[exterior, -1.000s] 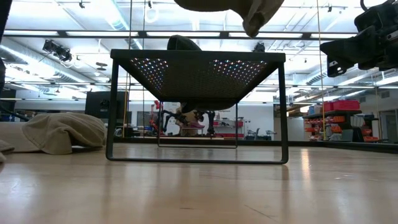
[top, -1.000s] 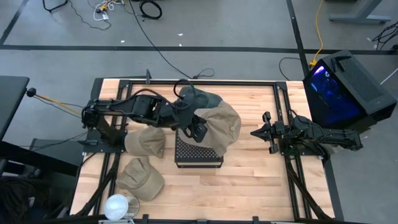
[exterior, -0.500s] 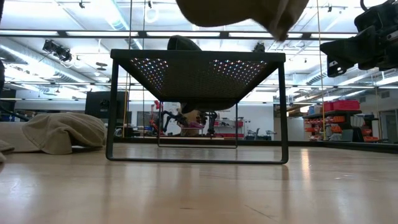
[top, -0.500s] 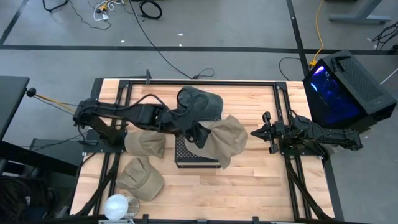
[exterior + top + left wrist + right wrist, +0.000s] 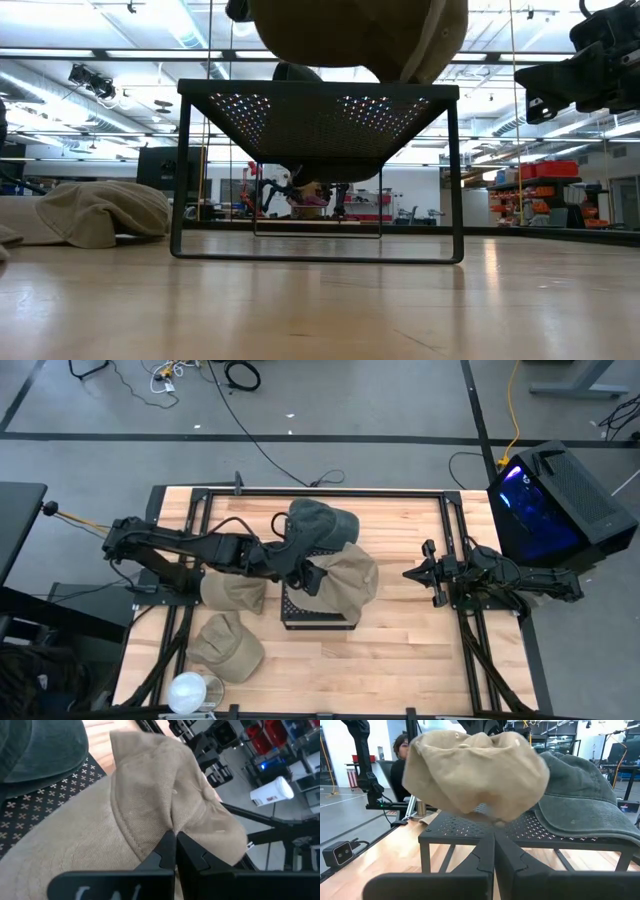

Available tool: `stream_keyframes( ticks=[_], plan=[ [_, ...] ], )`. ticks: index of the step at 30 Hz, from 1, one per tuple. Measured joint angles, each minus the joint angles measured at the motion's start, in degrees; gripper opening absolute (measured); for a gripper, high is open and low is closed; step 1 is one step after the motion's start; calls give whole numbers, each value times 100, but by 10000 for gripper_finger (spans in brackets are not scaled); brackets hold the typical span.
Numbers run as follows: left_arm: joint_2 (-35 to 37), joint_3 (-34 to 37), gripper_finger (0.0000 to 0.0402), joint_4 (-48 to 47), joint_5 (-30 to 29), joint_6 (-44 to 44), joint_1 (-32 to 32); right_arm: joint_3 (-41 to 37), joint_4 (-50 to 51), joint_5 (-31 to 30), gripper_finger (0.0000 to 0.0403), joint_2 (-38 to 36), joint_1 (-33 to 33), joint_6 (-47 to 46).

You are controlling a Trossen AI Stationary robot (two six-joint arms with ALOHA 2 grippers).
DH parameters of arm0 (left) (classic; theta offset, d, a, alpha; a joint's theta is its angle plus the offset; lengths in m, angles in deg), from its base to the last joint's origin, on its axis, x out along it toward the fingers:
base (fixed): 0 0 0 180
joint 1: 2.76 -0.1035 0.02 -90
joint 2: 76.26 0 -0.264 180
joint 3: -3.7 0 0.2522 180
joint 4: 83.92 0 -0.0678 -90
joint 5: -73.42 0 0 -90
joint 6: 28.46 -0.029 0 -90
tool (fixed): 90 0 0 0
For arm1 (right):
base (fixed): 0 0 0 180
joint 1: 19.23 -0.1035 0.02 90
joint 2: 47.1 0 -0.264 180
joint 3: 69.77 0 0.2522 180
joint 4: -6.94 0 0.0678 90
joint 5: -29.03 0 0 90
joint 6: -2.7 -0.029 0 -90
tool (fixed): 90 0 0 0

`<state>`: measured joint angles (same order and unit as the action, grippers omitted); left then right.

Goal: Pick & Place hat
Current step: Put the top brown cap on the shelf

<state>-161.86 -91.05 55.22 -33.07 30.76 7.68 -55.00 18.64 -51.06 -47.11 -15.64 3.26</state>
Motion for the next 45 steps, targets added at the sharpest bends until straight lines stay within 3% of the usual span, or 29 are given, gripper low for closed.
stream_keyframes(
  ticks=[12,28,38,45],
  plan=[
    [68,463,3,679,-175,19,4,0,0,0,7,0,-2,0],
    [66,470,3,710,-531,-151,87,0,0,0,7,0,-1,0],
    [62,1023,3,1634,-187,108,105,0,0,0,7,0,0,0],
    [63,1093,3,1649,-234,166,107,0,0,0,7,0,-1,0]
  ],
)
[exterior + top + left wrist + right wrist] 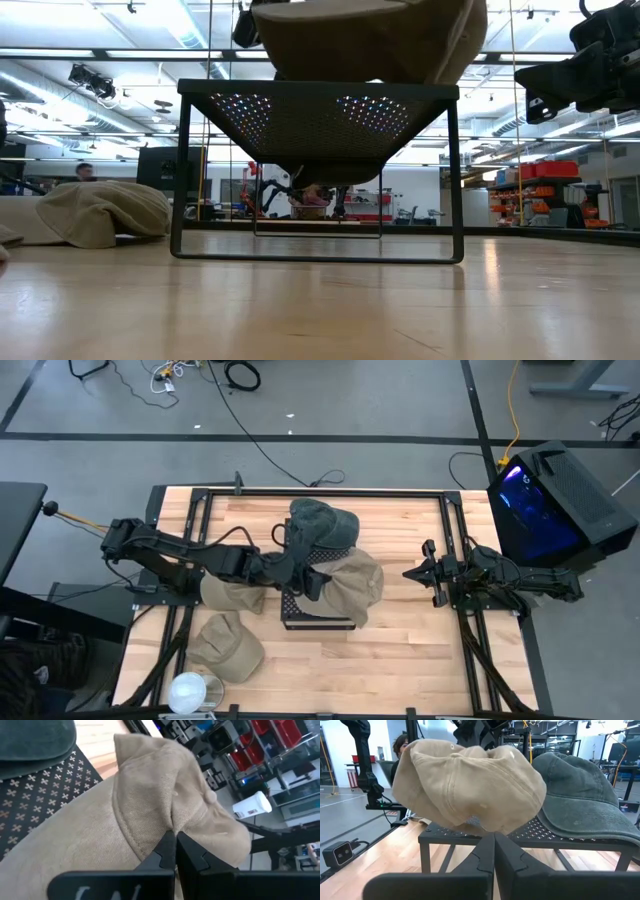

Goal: Pick & Place hat
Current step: Put the top brown cap on the shelf

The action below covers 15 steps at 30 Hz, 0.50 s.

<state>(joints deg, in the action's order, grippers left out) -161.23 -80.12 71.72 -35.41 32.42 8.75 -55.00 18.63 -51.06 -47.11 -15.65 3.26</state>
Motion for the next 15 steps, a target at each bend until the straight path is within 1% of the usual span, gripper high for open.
stream_keyframes(
  ticks=[7,10,15],
  plan=[
    [0,0,3,-50,34,-10,0,0,-2,0,7,0,-1,0],
    [78,2,3,-188,53,-149,19,0,0,1,7,0,-1,0],
    [315,0,3,-610,-235,-223,37,0,-2,0,7,0,1,-2]
  ],
)
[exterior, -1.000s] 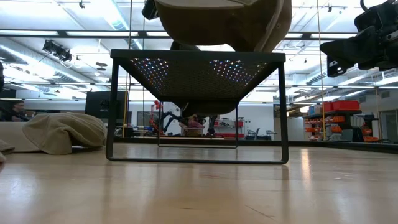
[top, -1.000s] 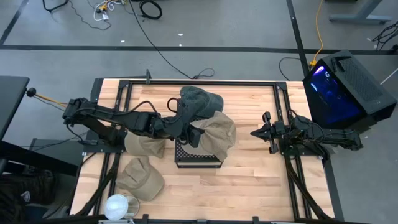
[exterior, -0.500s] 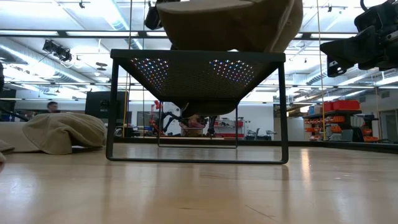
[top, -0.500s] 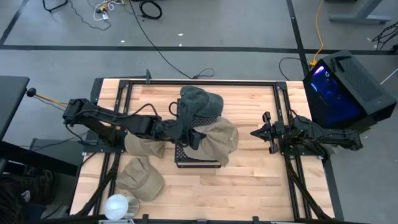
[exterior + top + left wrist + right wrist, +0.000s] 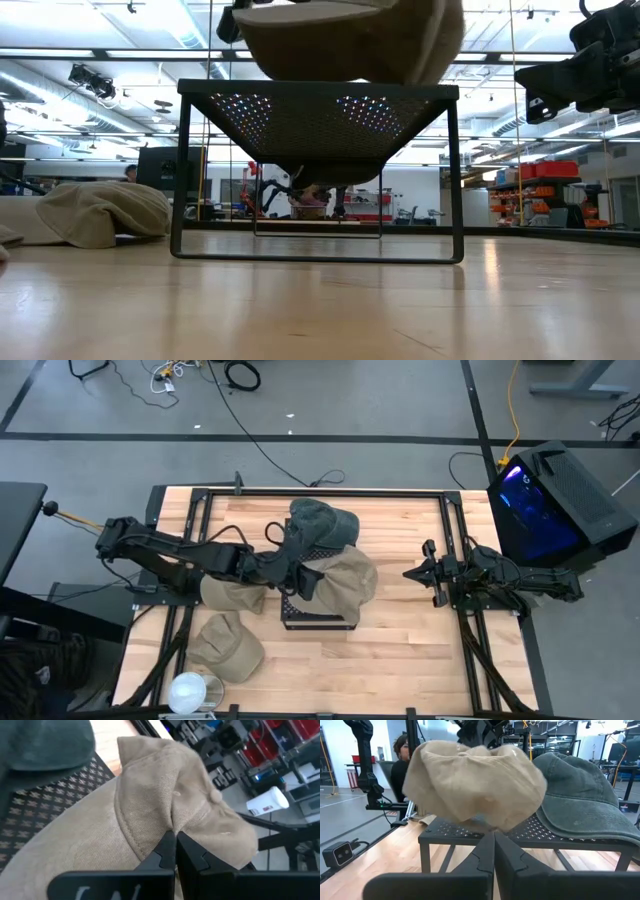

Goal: Pick & Place hat
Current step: Put the top brown cap on the shelf

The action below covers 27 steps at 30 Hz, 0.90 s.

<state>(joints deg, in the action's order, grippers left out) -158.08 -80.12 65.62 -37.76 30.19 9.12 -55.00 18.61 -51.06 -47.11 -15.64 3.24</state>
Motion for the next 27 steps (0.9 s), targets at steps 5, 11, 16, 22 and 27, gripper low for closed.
stream_keyframes(
  ticks=[5,11,16,22,27],
  plan=[
    [208,0,3,-255,-167,-61,43,0,0,1,7,0,-1,2],
    [247,0,3,-301,-259,-127,128,0,0,0,7,0,0,2],
    [245,0,3,-320,-261,-142,163,0,0,0,7,0,0,0],
    [245,0,3,-318,-264,-142,217,0,0,1,7,0,-2,1],
    [245,0,3,-318,-259,-140,227,0,0,0,7,0,-1,0]
  ],
)
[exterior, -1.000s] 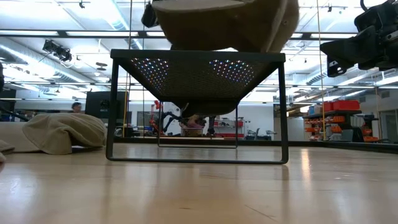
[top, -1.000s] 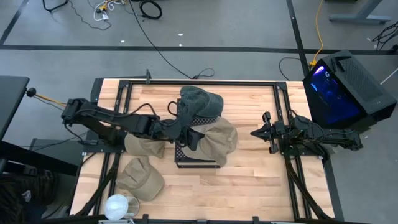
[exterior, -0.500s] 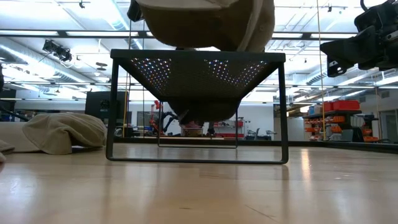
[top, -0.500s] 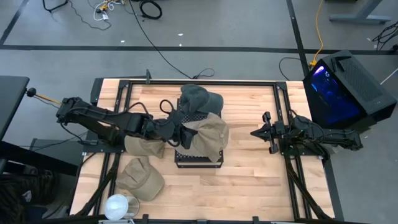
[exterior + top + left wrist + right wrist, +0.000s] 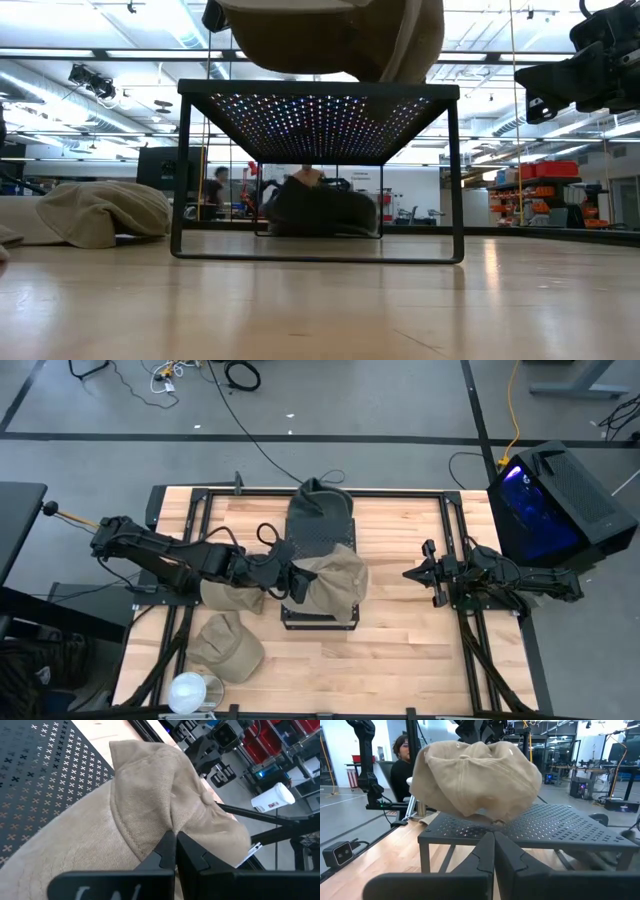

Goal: Pick & Place hat
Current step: Put the top brown cap on the shelf

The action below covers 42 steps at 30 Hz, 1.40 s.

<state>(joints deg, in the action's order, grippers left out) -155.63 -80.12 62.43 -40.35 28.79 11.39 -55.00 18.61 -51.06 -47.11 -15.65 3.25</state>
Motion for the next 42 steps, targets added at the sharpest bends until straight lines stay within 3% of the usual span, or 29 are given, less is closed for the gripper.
stream_keyframes(
  ticks=[31,42],
  plan=[
    [-46,2,3,29,-191,-57,193,0,0,2,7,0,1,2],
    [-52,312,3,115,-269,213,286,0,0,0,7,0,-1,1]
  ],
)
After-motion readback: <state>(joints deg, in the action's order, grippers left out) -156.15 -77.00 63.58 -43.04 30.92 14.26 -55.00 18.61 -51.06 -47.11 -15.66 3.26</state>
